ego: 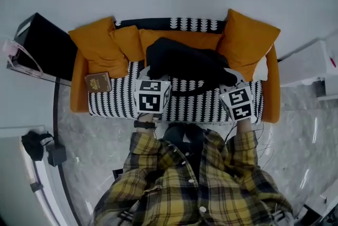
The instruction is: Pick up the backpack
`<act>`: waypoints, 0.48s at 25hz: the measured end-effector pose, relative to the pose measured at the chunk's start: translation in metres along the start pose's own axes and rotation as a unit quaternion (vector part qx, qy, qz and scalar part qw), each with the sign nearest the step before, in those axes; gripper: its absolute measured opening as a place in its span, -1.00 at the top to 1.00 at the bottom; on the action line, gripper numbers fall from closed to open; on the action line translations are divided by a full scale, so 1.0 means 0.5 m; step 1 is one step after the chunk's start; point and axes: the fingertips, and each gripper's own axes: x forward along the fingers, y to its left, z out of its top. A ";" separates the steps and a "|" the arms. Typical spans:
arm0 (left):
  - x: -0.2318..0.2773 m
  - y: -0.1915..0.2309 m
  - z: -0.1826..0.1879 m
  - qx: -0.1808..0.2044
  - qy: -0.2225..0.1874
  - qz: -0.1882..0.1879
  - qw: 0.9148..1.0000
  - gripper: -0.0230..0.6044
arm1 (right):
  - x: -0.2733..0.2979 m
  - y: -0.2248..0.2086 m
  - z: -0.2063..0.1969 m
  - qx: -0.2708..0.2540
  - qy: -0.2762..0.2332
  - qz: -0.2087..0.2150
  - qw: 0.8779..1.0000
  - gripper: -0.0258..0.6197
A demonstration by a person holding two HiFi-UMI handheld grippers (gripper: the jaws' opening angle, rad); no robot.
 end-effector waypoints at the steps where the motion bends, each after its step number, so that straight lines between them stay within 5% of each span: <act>1: -0.007 0.000 0.016 0.004 -0.007 0.000 1.000 0.81 | -0.006 -0.004 0.013 -0.001 -0.008 -0.004 1.000 0.85; 12: -0.092 -0.013 0.156 0.026 -0.082 -0.004 0.996 0.81 | -0.079 -0.052 0.149 -0.032 -0.079 -0.057 0.995 0.85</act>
